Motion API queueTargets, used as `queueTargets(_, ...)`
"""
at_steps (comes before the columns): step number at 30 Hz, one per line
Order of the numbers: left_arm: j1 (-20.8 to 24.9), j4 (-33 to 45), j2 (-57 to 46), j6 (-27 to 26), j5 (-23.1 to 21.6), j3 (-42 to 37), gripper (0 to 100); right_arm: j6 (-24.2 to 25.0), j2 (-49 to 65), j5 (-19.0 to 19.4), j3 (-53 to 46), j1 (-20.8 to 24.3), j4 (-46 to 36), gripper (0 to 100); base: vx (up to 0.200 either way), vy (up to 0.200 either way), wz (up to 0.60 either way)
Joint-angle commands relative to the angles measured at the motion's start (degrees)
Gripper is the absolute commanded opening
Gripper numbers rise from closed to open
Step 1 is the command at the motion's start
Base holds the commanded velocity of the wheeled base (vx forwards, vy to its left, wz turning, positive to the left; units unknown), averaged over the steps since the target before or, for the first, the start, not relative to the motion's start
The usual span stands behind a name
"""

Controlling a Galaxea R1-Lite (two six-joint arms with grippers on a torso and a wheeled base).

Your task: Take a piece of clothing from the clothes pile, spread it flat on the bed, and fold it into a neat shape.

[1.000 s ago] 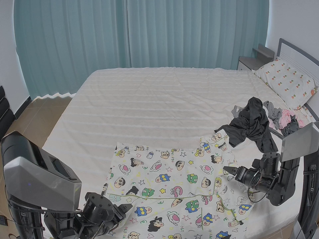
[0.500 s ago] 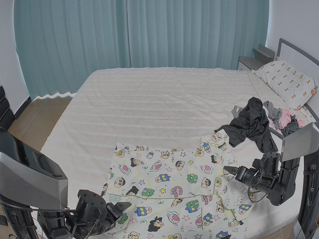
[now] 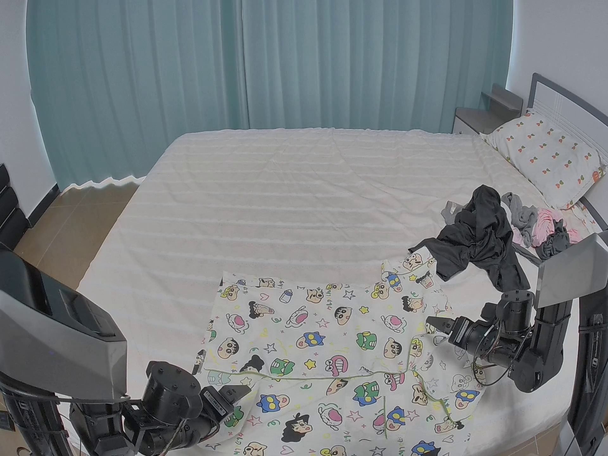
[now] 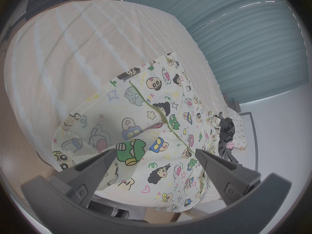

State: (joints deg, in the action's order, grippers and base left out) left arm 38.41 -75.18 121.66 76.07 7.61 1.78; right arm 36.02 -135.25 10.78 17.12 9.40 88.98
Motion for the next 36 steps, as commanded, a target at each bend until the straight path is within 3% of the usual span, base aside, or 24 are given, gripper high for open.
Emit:
queueTargets(1, -1.06, -0.41, -0.55, 0.13, 0.22, 1.03, 100, 0.01, -0.01, 0.03, 0.02, 0.01, 0.67, 100, 0.000, 0.000, 0.00)
queueTargets(14, -7.83, -0.41, -4.15, -0.22, 0.48, 4.90, 100, 0.01, -0.01, -0.05, 0.29, -0.08, 0.67, 100, 0.000, 0.000, 0.00)
queueTargets(18, -7.48, 0.38, -3.01, -4.17, 0.39, 2.79, 100, 0.10, -0.01, -0.05, 0.29, -0.08, 0.67, 100, 0.000, 0.000, 0.00)
queueTargets(19, -7.48, 0.38, -0.11, -7.60, 0.39, 1.12, 100, 0.01, -0.01, -0.05, 0.29, 0.01, 0.67, 100, 0.000, 0.000, 0.00)
queueTargets(36, -0.80, 4.52, 4.72, -8.75, 1.36, -1.69, 100, 0.01, -0.01, -0.05, 0.29, 0.18, 0.67, 100, 0.000, 0.000, 0.00)
